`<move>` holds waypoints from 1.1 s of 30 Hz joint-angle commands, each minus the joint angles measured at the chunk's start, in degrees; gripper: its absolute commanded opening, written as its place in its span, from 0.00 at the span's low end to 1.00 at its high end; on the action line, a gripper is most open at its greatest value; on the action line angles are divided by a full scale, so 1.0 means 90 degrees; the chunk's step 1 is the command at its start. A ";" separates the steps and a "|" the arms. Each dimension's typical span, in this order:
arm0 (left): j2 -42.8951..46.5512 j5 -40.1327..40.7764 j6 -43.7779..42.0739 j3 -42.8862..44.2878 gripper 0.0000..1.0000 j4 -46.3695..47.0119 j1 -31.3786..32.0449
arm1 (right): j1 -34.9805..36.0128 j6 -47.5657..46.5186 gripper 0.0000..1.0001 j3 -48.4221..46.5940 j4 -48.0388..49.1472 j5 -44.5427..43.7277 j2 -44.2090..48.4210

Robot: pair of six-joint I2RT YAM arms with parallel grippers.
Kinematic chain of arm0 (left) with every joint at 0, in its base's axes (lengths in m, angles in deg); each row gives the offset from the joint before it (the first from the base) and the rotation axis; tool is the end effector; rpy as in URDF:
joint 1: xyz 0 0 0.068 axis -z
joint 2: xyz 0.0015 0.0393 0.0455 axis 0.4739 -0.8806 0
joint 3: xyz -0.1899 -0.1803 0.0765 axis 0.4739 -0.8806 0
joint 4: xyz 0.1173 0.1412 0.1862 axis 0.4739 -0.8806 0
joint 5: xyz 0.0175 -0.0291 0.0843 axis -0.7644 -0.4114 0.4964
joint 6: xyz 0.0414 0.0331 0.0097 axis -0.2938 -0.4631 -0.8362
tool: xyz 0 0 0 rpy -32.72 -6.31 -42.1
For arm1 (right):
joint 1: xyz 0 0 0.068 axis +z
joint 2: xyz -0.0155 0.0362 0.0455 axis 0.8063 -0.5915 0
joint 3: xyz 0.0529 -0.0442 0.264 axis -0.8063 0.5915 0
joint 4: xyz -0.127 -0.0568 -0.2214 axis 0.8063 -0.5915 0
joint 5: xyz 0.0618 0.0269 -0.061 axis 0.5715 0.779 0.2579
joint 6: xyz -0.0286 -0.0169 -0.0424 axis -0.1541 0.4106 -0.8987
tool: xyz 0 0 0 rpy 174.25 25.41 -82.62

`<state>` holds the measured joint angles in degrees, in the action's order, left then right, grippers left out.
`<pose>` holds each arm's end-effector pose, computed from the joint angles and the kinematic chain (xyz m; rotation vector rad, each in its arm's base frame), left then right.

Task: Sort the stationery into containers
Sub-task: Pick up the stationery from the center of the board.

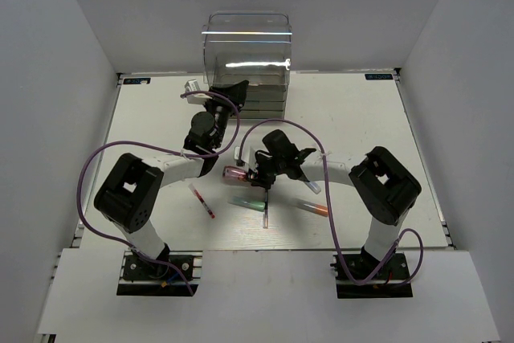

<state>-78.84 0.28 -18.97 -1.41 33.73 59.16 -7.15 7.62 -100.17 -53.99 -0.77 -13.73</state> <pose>0.3170 -0.1783 0.2656 -0.5663 1.3125 -1.1080 0.2457 0.2781 0.1640 -1.6385 1.6314 0.5268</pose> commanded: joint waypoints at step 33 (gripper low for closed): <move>0.0299 -0.0014 -0.0024 -0.0031 0.44 0.0444 -0.0003 | -0.0996 -0.1708 0.00 -0.0024 0.2507 -0.2152 0.1626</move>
<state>-78.84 0.28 -18.95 -1.52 34.23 59.16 -14.38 -4.73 -96.15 -40.46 -18.60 1.17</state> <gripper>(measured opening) 0.444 0.512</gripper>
